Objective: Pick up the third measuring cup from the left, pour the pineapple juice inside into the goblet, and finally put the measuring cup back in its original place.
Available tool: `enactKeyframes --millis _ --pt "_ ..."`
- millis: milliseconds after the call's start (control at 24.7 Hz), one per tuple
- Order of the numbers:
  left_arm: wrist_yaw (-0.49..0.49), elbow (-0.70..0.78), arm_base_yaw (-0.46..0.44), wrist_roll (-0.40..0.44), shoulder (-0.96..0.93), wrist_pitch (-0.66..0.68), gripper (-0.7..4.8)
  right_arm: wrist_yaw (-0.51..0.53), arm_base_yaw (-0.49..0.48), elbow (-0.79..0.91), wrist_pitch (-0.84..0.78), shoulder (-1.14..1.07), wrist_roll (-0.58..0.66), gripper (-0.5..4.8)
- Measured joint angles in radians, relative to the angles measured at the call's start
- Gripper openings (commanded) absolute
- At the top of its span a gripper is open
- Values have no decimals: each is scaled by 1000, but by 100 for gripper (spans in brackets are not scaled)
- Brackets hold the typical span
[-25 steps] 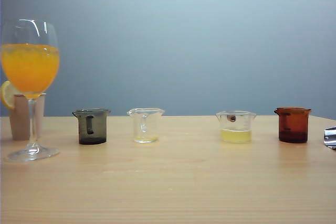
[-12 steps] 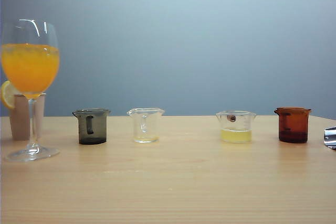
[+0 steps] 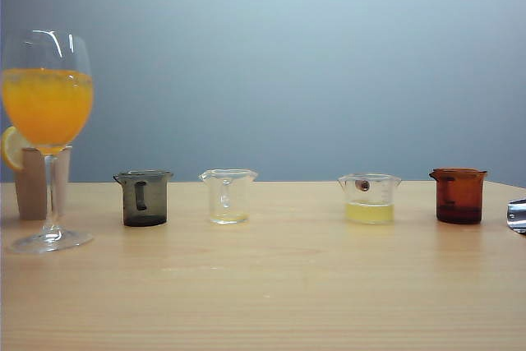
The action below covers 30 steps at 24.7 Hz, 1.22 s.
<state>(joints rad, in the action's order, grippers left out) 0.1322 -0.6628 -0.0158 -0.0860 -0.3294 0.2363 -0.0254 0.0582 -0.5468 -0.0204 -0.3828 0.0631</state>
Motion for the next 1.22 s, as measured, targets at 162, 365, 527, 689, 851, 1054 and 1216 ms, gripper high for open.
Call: enactKeyframes --millis 162,365,527,689,851,1054,1216 --pt "28 -66 2 0 -67 37 -5 -21 39 -1 -110 -93 0 -4" --pt "33 -92 69 0 -121 56 -5 -145 195 -2 -153 -161 -1 -4" --pt "-39 -101 181 -37 -147 132 -5 -310 418 -2 -164 -241 -20 -4" --pt "-85 -119 250 -43 -148 173 -5 -394 537 -2 -184 -292 -10 -4" --pt "-91 -130 300 -43 -146 172 -5 -397 625 -1 -222 -397 101 -4" --pt "-92 -135 299 -42 -146 172 -5 -568 668 19 -252 -515 214 -4" --pt "-92 -135 299 -42 -146 173 -5 -603 674 58 -300 -598 217 -4"
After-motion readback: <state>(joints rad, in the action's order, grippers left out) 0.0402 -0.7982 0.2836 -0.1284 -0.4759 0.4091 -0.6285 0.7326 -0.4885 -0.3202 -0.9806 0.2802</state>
